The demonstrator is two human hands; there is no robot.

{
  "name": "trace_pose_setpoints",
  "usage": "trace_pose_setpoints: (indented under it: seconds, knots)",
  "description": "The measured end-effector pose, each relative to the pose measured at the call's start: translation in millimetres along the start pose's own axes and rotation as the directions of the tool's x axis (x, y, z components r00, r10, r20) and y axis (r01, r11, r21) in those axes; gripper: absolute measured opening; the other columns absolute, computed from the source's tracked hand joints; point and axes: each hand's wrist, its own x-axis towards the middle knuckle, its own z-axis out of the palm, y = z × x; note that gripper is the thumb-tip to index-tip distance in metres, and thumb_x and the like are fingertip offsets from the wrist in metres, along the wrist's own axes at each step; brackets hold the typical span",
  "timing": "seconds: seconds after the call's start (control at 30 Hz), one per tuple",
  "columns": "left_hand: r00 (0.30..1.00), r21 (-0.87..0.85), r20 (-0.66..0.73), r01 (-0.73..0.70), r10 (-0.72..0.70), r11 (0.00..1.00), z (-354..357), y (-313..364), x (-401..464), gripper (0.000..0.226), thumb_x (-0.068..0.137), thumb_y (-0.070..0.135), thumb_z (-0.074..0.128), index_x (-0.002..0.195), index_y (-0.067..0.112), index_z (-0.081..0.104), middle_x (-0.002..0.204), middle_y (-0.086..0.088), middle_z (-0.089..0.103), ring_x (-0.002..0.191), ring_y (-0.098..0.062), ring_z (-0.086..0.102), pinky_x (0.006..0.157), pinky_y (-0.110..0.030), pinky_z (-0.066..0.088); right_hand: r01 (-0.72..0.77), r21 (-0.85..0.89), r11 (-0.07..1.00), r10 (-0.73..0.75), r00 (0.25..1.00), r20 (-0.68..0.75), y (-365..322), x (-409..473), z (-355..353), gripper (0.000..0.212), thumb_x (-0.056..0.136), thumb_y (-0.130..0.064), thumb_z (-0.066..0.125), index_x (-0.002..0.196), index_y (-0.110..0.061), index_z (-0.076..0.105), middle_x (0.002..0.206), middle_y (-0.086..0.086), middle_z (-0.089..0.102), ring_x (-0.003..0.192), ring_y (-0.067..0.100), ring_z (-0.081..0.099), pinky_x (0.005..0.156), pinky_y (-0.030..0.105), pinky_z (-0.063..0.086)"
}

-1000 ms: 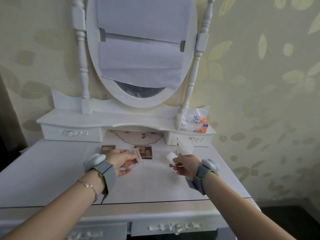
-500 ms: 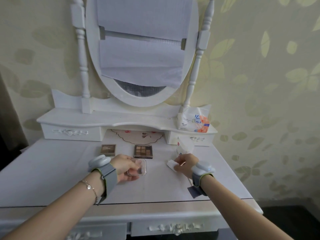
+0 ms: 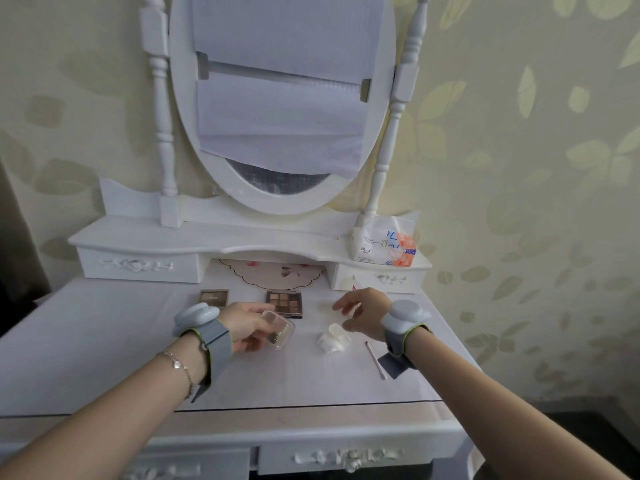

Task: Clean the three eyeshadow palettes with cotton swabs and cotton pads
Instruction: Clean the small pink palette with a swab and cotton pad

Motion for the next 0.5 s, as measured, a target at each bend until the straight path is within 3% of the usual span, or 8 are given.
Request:
trace_pose_setpoints:
  seconds: [0.1,0.2,0.27,0.33,0.5]
  knots:
    - [1.000,0.015,0.010,-0.006,0.006,1.000,-3,0,0,0.051,0.076,-0.006,0.069,0.122,0.010,0.054,0.071,-0.010,0.060,0.038,-0.010,0.051,0.038,-0.015,0.035,0.137,0.054,0.989,-0.138,0.990,0.031,-18,1,-2,0.036,0.078,-0.016,0.071,0.112,-0.026,0.065,0.105,-0.005,0.063,0.076,0.006,0.055,0.077,0.022,0.049]
    - [1.000,0.021,0.011,-0.023,0.023,1.000,-8,3,-3,0.047,0.074,0.004,0.075,0.116,0.007,0.057,0.078,-0.010,0.064,0.051,-0.013,0.052,0.040,-0.017,0.038,0.251,-0.004,0.968,-0.247,0.955,0.166,-38,3,5,0.059,0.075,-0.029,0.075,0.128,-0.038,0.052,0.120,-0.012,0.058,0.094,0.001,0.054,0.086,0.018,0.045]
    - [0.999,0.024,0.017,-0.042,0.041,0.999,-13,4,-4,0.043,0.071,0.009,0.078,0.110,0.006,0.060,0.080,-0.009,0.066,0.057,-0.014,0.052,0.044,-0.019,0.040,0.307,-0.026,0.951,-0.292,0.927,0.237,-52,5,13,0.071,0.073,-0.030,0.077,0.136,-0.036,0.043,0.128,-0.014,0.052,0.092,-0.012,0.050,0.078,0.000,0.035]
    - [0.999,0.024,0.012,-0.053,0.053,0.998,-20,4,-4,0.038,0.072,0.009,0.078,0.107,0.004,0.062,0.080,-0.010,0.066,0.059,-0.015,0.051,0.046,-0.021,0.040,0.337,-0.042,0.940,-0.315,0.911,0.268,-63,10,21,0.075,0.073,-0.029,0.078,0.139,-0.030,0.042,0.131,-0.012,0.050,0.081,-0.021,0.045,0.068,-0.005,0.030]
    - [0.999,0.010,0.012,-0.050,0.050,0.999,-32,3,-2,0.042,0.072,0.007,0.077,0.109,0.007,0.057,0.081,-0.011,0.067,0.064,-0.017,0.053,0.048,-0.024,0.039,0.384,-0.165,0.908,-0.328,0.899,0.289,-81,19,30,0.069,0.075,-0.037,0.075,0.136,-0.026,0.045,0.131,-0.005,0.047,0.113,0.011,0.049,0.089,0.021,0.036]
